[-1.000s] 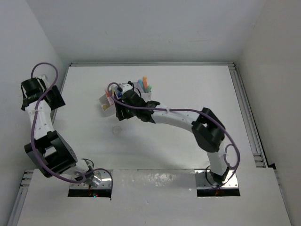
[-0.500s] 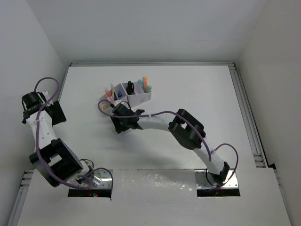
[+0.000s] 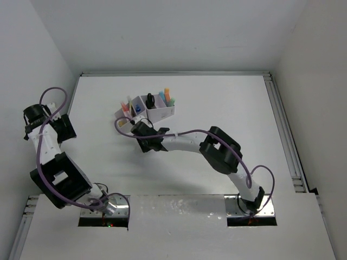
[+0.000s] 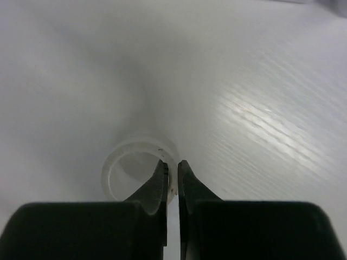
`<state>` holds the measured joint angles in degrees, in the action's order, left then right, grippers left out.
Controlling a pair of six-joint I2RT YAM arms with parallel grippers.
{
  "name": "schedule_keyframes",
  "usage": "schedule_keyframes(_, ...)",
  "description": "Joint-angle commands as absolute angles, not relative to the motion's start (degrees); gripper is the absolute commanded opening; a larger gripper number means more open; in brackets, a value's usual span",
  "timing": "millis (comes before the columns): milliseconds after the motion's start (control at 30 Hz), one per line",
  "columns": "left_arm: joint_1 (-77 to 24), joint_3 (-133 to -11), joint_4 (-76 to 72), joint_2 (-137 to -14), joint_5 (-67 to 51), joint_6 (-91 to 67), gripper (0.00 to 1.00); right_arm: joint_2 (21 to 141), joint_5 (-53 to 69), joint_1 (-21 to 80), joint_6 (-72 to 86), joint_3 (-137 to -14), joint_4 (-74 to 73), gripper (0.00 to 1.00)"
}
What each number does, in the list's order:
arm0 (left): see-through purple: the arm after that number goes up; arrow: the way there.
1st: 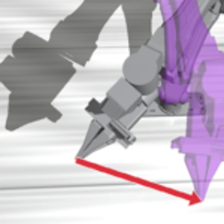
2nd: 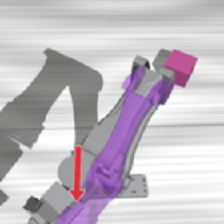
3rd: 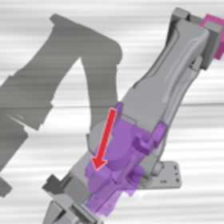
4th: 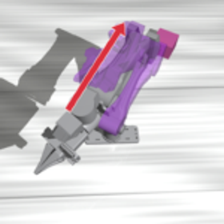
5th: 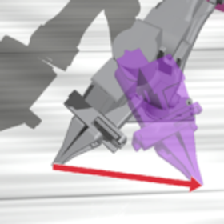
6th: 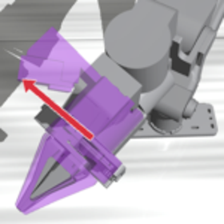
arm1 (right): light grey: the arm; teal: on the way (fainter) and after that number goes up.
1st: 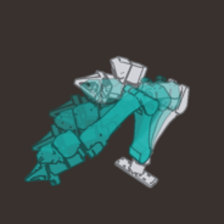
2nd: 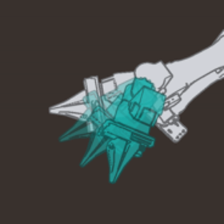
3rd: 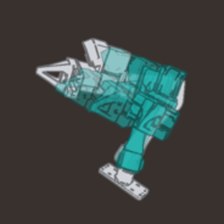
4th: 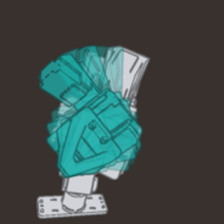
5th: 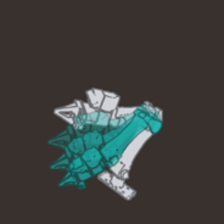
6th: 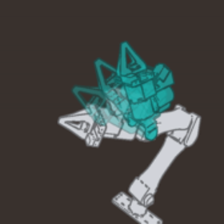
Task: Sort the stationery into containers
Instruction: Pick up the stationery from the center of the board, then place the stationery in the storage box.
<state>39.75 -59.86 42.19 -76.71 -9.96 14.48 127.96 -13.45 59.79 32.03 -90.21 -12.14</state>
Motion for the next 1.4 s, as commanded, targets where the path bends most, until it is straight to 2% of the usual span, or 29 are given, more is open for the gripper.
schedule_keyframes(0, 39.73, -62.84, 38.32, -77.34, -13.71, 13.62, 0.6, 115.77, -21.08, 60.03, 24.19, -90.79, -11.7, 0.0)
schedule_keyframes(100, 37.98, -63.45, 36.48, -79.09, -14.24, 12.75, 0.59, 111.1, -32.03, 58.72, 11.21, -94.98, -10.89, 0.0)
schedule_keyframes(233, 37.53, -64.24, 34.64, -81.11, -16.43, 11.52, 0.59, 112.5, -44.0, 54.85, 3.98, -101.06, -11.08, 0.0)
schedule_keyframes(567, 35.07, -66.97, 30.76, -87.62, -16.17, 12.13, 0.58, 125.68, -56.94, 49.05, -6.41, -114.96, -3.09, 0.0)
schedule_keyframes(700, 34.37, -66.89, 30.41, -89.82, -16.44, 12.74, 0.58, 127.7, -56.52, 47.38, -3.53, -115.66, -2.63, 0.0)
schedule_keyframes(1000, 34.45, -64.51, 29.36, -90.79, -16.79, 13.01, 0.57, 129.37, -44.92, 47.02, 8.52, -113.56, -9.22, 0.0)
schedule_keyframes(1367, 35.95, -64.42, 29.71, -90.97, -18.02, 13.54, 0.57, 130.87, -45.63, 45.27, 14.15, -112.06, -9.32, 0.0)
